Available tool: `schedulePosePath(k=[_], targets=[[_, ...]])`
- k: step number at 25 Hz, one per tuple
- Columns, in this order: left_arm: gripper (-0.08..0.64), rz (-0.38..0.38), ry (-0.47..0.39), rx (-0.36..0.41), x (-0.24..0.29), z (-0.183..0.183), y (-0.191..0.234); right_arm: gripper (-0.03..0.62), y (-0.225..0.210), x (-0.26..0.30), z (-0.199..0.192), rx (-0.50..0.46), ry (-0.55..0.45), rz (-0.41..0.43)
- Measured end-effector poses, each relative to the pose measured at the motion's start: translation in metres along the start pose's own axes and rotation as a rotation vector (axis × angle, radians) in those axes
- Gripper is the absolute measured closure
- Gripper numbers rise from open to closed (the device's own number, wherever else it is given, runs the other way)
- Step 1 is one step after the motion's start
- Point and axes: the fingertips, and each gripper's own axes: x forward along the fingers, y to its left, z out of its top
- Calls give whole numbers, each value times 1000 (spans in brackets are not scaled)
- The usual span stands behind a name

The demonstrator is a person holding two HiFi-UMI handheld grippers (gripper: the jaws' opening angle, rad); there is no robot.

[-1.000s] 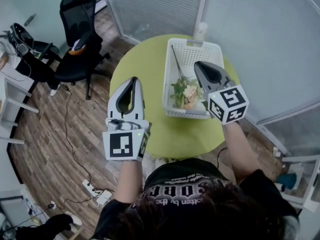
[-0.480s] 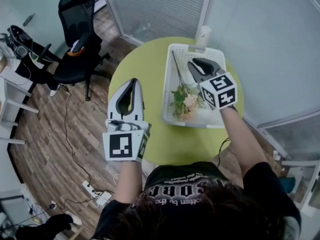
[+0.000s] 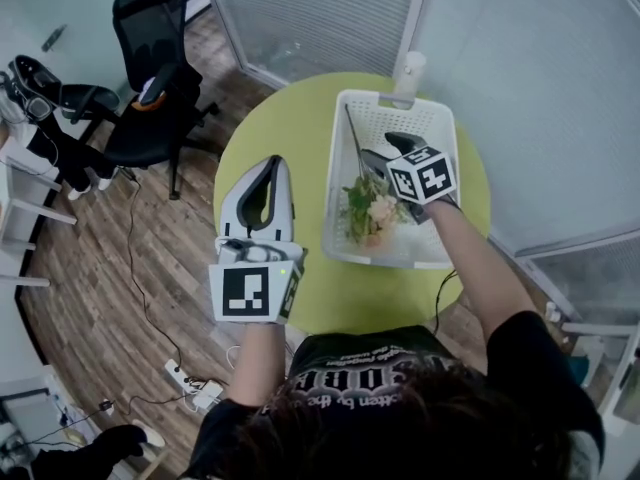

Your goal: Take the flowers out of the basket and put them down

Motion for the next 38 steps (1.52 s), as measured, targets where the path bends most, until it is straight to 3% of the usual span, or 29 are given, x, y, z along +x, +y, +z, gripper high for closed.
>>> schedulePosePath(k=[4,10,16,24,29,38], targets=[[557,-6,34,7,5,-9,-2,311,-3,18,-31,-41,84,5],[557,-16,40,7,5,-16,-2,284,3,34,-77,30,188,45],[557,-19,48,7,8,-20,-1,268,11,42,-95,-76,239,66],[557,-6,69,1,10,-24,1,275,17,47,-119,31,304,109],[557,-12,63,5,12,-24,-3,444,28,46,-125,14,352,163],[557,6,70,1,10,-24,0,496,27,42,-121,0,351,154]])
